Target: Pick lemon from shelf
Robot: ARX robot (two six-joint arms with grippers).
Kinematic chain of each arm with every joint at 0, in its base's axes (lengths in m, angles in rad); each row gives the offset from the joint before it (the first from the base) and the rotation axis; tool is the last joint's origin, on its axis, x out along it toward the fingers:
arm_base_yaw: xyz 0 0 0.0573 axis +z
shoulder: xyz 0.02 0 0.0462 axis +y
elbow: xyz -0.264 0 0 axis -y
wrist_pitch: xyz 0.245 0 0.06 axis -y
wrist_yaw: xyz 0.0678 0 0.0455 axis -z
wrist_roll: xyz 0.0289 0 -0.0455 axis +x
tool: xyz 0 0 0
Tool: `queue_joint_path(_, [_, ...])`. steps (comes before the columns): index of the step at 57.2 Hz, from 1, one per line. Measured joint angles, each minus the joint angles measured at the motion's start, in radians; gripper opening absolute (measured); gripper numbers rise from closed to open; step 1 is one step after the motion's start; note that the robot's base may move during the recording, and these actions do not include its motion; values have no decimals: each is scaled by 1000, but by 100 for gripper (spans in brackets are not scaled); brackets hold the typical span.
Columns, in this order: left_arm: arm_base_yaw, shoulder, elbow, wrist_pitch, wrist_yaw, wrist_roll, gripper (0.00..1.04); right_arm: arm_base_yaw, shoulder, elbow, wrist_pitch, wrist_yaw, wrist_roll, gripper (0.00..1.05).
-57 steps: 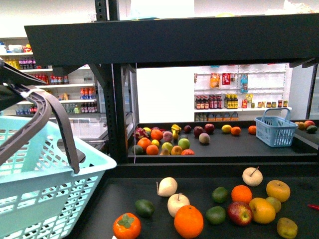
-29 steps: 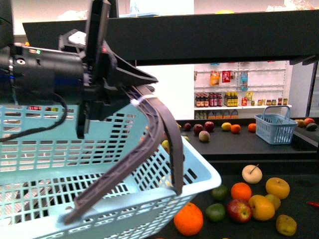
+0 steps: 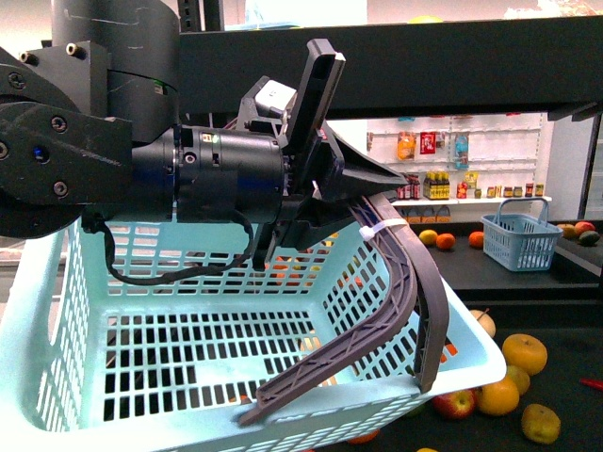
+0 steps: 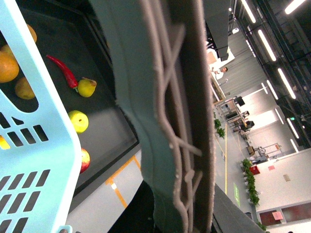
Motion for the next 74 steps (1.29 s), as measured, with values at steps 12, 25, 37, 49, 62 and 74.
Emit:
queue_joint_path(12, [-9,32,17,-34,-23,23,10,1,1,0,-1,5,2,102])
queue_joint_path(25, [-12,36,17,-34,-23,32,10,-21,506,92,101,218,195,102])
queue_joint_path(37, [-14,36,17,-34,-20,32,10,-161,1118,304,336,95,244,102])
queue_joint_path(49, [-14,37,18,-34,-24,34,10,-175,1642,574,294,91,323,102])
queue_joint_path(62, [-14,37,18,-34,-22,34,10,-121,1976,874,181,122,468,102])
queue_joint_path(74, [-14,37,18,-34,-23,34,10,-64,2194,1100,86,146,604,102])
